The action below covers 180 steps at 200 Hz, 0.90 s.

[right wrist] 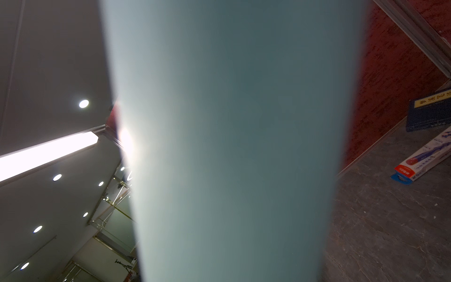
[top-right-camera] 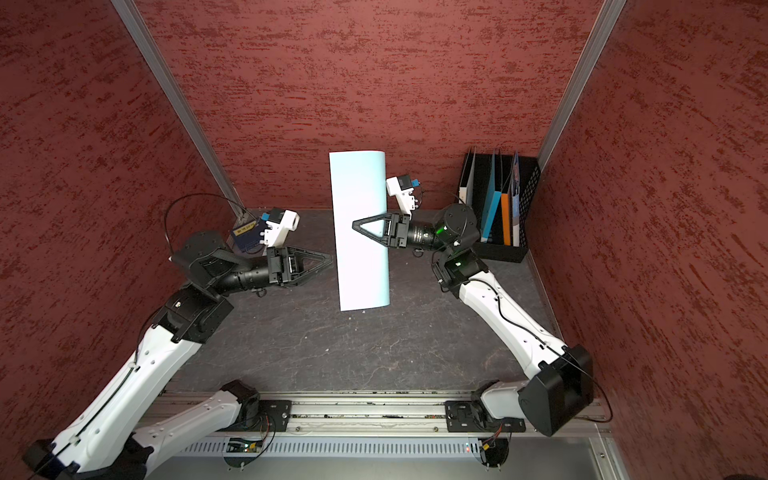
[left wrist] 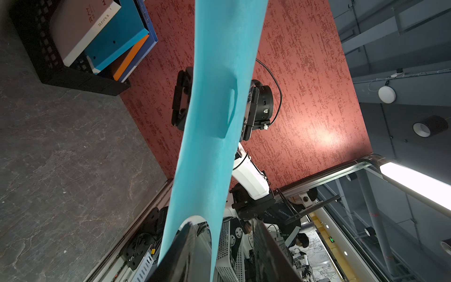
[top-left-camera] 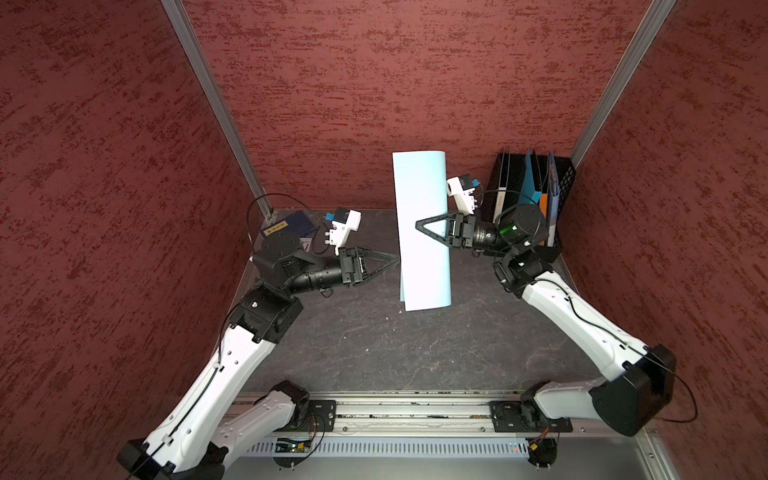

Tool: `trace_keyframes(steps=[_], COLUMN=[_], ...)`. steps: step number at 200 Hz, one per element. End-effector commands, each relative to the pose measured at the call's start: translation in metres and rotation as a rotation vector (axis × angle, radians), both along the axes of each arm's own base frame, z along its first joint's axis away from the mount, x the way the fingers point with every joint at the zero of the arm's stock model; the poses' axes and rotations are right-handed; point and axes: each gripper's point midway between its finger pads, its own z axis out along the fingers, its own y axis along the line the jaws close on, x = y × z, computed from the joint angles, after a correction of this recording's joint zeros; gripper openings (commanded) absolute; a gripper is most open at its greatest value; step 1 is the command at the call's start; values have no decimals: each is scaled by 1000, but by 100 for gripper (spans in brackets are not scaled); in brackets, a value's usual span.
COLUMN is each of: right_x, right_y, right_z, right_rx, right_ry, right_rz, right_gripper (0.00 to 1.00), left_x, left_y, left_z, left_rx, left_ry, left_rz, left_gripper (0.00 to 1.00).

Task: Fold the rectangular paper in half along the long edge
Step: Fold the paper.

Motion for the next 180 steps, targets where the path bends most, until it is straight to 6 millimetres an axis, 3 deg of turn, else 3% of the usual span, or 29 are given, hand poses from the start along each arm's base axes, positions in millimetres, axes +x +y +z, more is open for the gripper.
trace_keyframes(steps=[1, 52, 104, 180], right_x=[-1, 4, 3, -5], right_y=[-3, -4, -6, -8], right_z=[12, 12, 14, 3], right_rx=[28, 29, 36, 21], right_ry=[-42, -37, -41, -14], right_rz=[6, -7, -3, 22], right_gripper=[36, 36, 35, 36], left_x=[-1, -4, -1, -1], left_y=[-6, -15, -16, -16], left_z=[-2, -7, -11, -10], left_rx=[14, 32, 45, 51], left_ry=[-10, -1, 4, -8], left_rz=[-22, -45, -47, -43], left_gripper=[42, 39, 23, 22])
